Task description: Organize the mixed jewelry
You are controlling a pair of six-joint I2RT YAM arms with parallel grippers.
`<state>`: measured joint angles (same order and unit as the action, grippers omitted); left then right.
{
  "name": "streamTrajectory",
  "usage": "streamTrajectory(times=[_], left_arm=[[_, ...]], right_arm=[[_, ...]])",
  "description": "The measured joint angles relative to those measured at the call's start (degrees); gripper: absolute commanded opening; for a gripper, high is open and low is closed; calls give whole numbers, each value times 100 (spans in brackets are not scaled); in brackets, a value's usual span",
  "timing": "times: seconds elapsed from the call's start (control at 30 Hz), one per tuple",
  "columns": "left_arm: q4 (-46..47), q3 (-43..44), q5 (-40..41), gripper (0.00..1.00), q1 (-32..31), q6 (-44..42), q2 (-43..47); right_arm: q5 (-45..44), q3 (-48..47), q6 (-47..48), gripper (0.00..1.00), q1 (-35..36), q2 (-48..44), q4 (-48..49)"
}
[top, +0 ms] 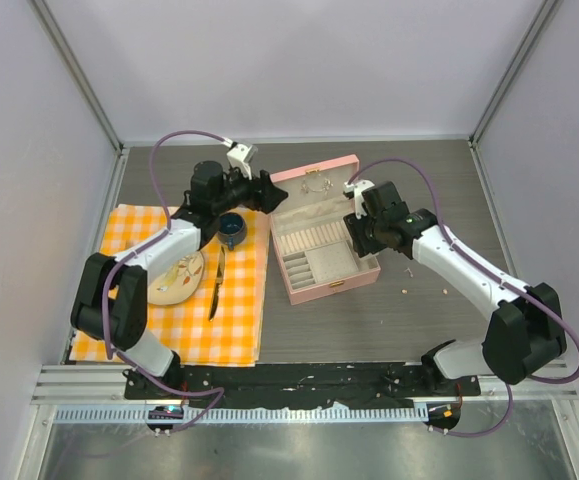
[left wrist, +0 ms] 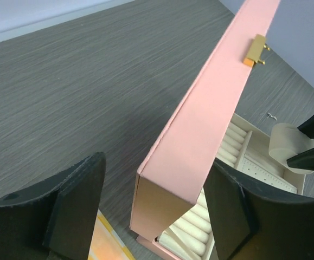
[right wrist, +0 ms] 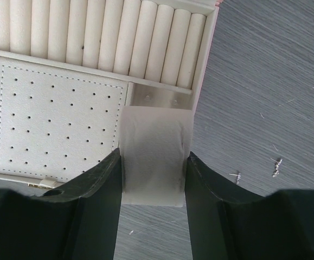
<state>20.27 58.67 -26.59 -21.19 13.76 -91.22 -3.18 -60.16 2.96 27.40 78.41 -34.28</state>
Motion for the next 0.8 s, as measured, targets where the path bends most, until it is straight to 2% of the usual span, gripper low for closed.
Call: streamTrajectory(times=[0.47,0.7,0.8], left_arm=[[24,0,-7,85,-7,81,258],[28,-13,-46,98,-7,79,306],[26,-70,-61,100,-7,81,382]], right_arm=[[-24,42,-11,1,26,146,46],[-20,72,-39,1,26,164,85],[-20,72,-55,1,26,164,92]])
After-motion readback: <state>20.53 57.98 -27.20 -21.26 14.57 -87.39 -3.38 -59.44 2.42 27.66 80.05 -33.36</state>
